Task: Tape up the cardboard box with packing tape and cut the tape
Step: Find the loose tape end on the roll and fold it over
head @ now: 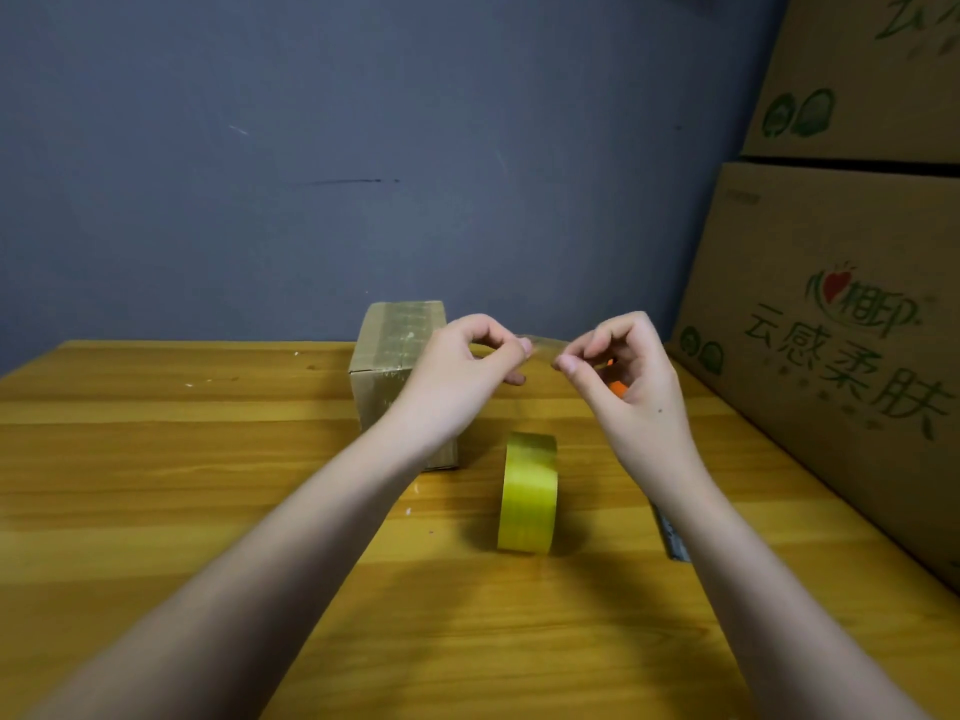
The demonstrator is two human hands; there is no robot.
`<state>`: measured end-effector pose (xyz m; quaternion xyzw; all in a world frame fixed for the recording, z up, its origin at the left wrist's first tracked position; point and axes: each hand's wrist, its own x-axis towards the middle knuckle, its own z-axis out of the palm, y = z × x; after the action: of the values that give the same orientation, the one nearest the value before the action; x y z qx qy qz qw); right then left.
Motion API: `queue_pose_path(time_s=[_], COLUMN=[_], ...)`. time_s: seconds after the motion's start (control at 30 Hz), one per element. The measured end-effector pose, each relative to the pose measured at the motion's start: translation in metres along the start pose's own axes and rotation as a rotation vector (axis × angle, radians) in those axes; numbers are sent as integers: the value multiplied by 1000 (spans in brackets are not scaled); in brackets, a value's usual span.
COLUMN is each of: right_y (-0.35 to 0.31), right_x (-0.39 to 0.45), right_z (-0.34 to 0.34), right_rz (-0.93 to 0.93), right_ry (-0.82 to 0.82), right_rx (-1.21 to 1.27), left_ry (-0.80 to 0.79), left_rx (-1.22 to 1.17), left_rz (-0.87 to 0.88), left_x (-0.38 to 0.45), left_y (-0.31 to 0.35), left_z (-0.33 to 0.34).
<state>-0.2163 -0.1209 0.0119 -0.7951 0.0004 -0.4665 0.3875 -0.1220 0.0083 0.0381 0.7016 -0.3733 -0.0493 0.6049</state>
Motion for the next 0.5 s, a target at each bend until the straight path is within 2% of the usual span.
queue_pose_path(time_s=[0.13, 0.5], right_y=[1, -1], right_x=[-1, -6], right_z=[-1, 0], right_rz=[4, -28], right_ry=[0, -6], right_rx=[-32, -41], left_ry=[-15, 7], left_rx=[-5, -32], left_rz=[-78, -121], left_x=[1, 1], left_y=[3, 8], left_z=[1, 3])
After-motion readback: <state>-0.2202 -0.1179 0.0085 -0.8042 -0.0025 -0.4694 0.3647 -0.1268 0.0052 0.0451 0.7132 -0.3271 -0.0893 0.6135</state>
